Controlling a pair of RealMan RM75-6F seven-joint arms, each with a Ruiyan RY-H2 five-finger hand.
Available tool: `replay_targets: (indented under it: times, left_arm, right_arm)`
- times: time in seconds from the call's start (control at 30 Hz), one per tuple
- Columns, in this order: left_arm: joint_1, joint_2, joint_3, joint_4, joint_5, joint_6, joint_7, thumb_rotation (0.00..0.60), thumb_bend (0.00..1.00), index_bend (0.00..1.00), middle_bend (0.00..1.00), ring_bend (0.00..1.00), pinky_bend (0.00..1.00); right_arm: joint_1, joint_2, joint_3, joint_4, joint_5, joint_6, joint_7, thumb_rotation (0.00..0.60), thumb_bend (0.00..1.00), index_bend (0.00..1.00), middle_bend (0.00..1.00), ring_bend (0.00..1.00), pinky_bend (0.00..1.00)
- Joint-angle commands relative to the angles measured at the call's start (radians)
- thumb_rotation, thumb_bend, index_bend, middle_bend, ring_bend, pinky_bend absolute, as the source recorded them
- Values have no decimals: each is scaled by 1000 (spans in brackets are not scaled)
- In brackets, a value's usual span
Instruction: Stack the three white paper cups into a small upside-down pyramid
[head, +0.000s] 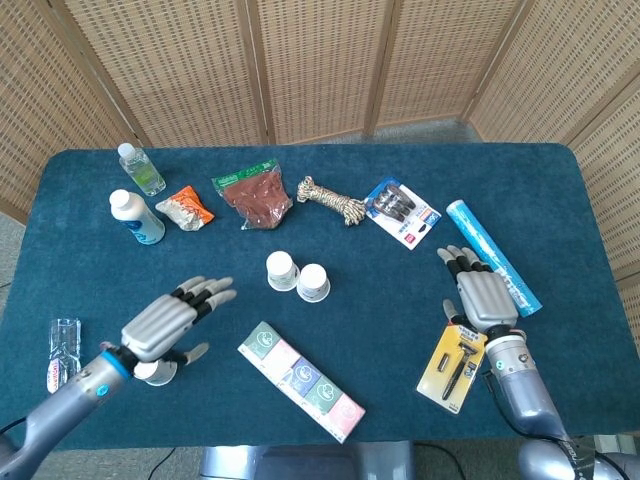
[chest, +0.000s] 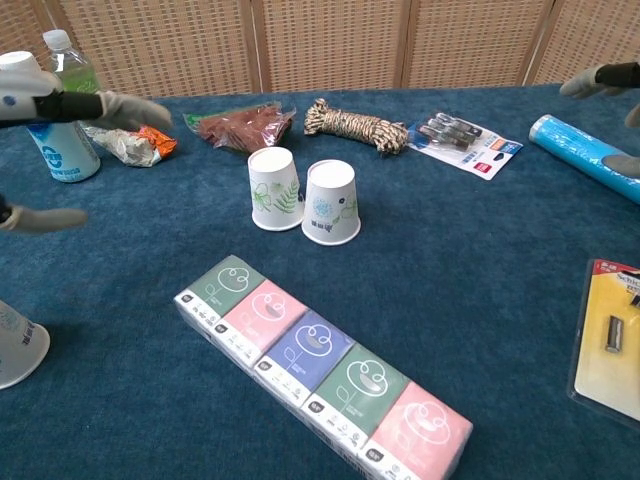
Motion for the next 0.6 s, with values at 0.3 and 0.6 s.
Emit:
replay_targets:
  times: [0.3,0.6]
  left_arm:
    - [101,69,123,64,103,50,-72,600,430,0,0,0,0]
    - [126,15,121,138,-4,3,-11,600,431,0,0,0,0]
  right_arm:
    - [4,-22,-1,1,14,14,-15,600,481,19,0,0,210]
    - [-4,-32,-6,9,8,20,-6,600,481,24,0,0,210]
